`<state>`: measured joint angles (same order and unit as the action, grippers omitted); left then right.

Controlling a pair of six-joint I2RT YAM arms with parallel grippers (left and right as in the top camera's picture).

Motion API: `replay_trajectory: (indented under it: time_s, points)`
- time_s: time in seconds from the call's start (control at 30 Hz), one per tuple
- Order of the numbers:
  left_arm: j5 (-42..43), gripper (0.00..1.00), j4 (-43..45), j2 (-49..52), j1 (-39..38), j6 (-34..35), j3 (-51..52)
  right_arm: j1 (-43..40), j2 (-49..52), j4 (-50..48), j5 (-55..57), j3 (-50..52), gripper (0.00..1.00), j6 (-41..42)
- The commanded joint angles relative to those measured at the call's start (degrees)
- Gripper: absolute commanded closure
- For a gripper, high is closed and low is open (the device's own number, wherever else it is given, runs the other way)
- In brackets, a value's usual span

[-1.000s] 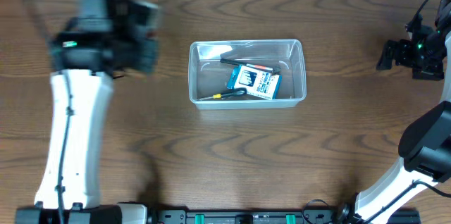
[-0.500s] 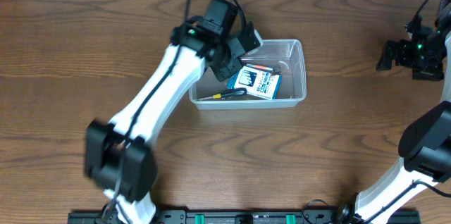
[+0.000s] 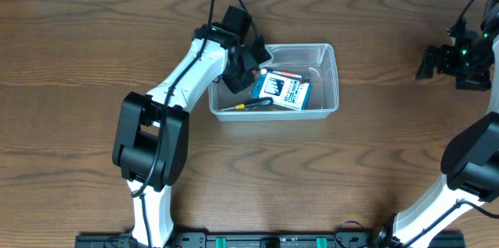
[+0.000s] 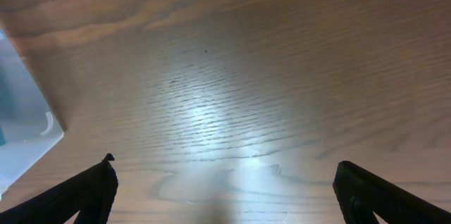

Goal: Pack container
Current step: 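Carry the pliers with the left gripper and release them in the container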

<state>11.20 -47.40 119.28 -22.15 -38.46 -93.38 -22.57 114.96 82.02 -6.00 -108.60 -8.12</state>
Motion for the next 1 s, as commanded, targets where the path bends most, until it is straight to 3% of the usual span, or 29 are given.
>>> replay_trajectory:
  time_s: [0.0,0.27,0.47,0.6,0.83,0.97]
  points:
    - [-0.09,0.30,-0.04,0.31,0.50,-0.28,-0.13,0.52,-0.17,-0.17,-0.46,-0.11,0.01,0.37]
    - [-0.11,0.19,-0.50,-1.27,0.44,-0.20,-0.13,0.57,-0.17,-0.22,-0.48,-0.11,0.01,0.37]
    - [-2.25,0.17,-1.51,-11.43,0.33,0.61,-0.15,4.96,-0.55,-1.05,-1.95,-2.01,0.01,-1.68]
    - [-10.75,0.01,-2.67,-20.90,1.16,6.43,-0.15,12.79,-0.96,-2.21,-1.07,-8.31,0.01,-2.82]
    - [-13.64,0.02,-7.56,-33.27,9.97,19.37,-0.13,22.97,-1.20,-1.51,-1.09,-17.20,0.01,-1.95]
    - [-13.60,0.02,-11.47,-38.82,15.30,21.31,0.92,23.80,-4.33,1.95,-1.07,-17.38,0.01,-0.44]
